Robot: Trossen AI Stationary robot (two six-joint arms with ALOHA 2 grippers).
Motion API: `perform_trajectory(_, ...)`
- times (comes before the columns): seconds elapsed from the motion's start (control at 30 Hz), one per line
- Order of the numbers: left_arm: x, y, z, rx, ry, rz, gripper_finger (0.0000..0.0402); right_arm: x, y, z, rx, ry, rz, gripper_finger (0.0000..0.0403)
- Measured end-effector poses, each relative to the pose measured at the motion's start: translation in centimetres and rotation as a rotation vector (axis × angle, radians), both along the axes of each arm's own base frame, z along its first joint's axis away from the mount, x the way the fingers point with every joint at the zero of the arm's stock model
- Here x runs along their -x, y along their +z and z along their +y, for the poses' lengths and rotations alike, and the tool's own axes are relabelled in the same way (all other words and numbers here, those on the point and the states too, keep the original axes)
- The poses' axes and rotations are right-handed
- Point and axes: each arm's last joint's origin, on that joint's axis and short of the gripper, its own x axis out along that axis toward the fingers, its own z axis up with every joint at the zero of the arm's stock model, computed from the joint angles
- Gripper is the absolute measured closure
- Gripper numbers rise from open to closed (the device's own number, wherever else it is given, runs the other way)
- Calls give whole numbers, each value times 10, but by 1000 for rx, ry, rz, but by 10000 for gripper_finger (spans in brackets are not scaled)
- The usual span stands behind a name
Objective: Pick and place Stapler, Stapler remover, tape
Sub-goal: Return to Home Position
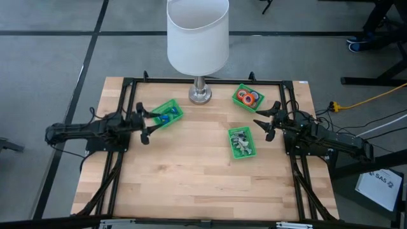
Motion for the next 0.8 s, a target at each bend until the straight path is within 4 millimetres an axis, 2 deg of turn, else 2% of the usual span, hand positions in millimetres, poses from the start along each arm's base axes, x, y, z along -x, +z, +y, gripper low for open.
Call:
perform_trajectory(0.17, 0, 1, -7, -26, -46, -4, 185, 0, 0, 0, 0, 1, 0, 182)
perform_trajectory(0.3, 0, 1, -15, -106, -209, 6, 185, 0, 0, 0, 0, 1, 0, 182)
perform_trajectory(0.57, 1, 1, -18, -197, -275, 12, 185, 0, 0, 0, -1, 1, 0, 182)
perform_trajectory(0.8, 1, 1, -18, -110, -289, 1, 185, 0, 0, 0, 0, 1, 0, 182)
